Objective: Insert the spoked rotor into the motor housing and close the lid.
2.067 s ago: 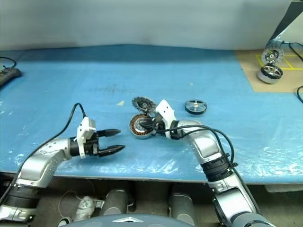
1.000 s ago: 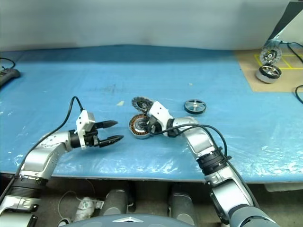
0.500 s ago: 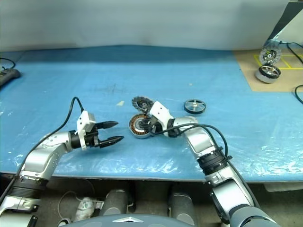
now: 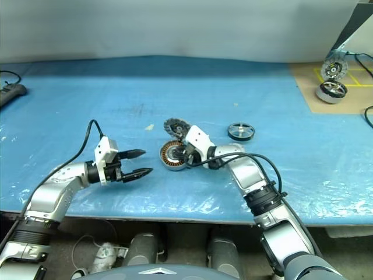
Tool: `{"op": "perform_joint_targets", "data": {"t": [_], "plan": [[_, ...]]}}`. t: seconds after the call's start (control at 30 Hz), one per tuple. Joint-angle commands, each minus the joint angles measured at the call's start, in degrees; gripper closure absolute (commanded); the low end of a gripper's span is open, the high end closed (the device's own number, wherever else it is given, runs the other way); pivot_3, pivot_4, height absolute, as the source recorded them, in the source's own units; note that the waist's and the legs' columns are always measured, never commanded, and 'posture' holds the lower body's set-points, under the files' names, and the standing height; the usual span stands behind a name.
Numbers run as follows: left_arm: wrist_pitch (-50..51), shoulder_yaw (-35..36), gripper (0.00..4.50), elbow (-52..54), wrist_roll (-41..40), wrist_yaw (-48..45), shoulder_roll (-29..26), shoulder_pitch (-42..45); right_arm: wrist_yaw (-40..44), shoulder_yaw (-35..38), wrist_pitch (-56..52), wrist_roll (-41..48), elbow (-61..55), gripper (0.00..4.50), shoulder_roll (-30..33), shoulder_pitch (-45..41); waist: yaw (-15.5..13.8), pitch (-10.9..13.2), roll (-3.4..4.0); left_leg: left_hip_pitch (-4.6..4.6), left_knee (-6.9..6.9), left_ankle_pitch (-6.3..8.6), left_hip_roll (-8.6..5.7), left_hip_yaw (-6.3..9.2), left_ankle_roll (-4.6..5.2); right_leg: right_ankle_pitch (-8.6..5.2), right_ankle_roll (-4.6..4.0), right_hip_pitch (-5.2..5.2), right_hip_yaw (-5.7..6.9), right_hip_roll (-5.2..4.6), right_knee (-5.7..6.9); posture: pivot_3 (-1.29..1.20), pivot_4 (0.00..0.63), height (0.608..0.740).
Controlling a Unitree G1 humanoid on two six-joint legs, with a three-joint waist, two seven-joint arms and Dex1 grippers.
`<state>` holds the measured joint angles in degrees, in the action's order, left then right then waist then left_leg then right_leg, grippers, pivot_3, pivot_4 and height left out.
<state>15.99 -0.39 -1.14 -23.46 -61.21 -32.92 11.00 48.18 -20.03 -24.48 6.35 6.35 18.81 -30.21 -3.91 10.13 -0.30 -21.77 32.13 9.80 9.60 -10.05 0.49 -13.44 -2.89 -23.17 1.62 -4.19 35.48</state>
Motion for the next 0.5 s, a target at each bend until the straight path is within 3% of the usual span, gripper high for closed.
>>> {"op": "perform_joint_targets", "data": {"t": [0.03, 0.1, 0.13, 0.27, 0.5], "plan": [[-1.00, 0.21, 0.49, 1.09, -0.18, -0.39, 0.05, 0.46, -0.58, -0.33, 0.08, -1.85, 0.11, 3.85, 1.07, 0.75, 0.00, 0.00, 0.00, 0.00, 0.00, 0.00, 0.00, 0.00, 0.00, 0.00, 0.00, 0.00, 0.00, 0.00, 0.00, 0.00, 0.150, 0.740], [-1.02, 0.18, 0.49, 1.06, -0.16, -0.42, 0.06, 0.44, -0.72, -0.32, 1.30, -2.17, 0.19, 3.85, 1.11, 0.74, 0.00, 0.00, 0.00, 0.00, 0.00, 0.00, 0.00, 0.00, 0.00, 0.00, 0.00, 0.00, 0.00, 0.00, 0.00, 0.00, 0.150, 0.740], [-1.02, 0.16, 0.49, 1.02, -0.15, -0.44, 0.06, 0.47, -0.71, -0.28, 1.60, -2.29, 0.24, 3.13, 1.13, 0.70, 0.00, 0.00, 0.00, 0.00, 0.00, 0.00, 0.00, 0.00, 0.00, 0.00, 0.00, 0.00, 0.00, 0.00, 0.00, 0.00, 0.150, 0.740], [-0.99, 0.07, 0.49, 0.92, -0.14, -0.46, 0.11, 0.52, -0.60, 0.18, 0.35, -2.18, 0.08, 1.87, 1.08, 0.47, 0.02, 0.00, 0.00, 0.00, -0.01, 0.00, 0.00, 0.00, 0.00, 0.00, 0.00, 0.00, 0.00, 0.00, 0.00, 0.00, 0.150, 0.740], [-0.87, 0.12, 0.49, 1.00, -0.19, -0.56, 0.09, 0.19, 0.09, 3.32, -1.53, 1.84, -3.54, 1.87, 0.06, 1.18, -0.01, 0.00, 0.00, -0.01, -0.01, 0.00, 0.00, 0.00, 0.00, 0.00, 0.00, -0.01, 0.00, 0.00, -0.01, 0.00, 0.150, 0.740]]}}
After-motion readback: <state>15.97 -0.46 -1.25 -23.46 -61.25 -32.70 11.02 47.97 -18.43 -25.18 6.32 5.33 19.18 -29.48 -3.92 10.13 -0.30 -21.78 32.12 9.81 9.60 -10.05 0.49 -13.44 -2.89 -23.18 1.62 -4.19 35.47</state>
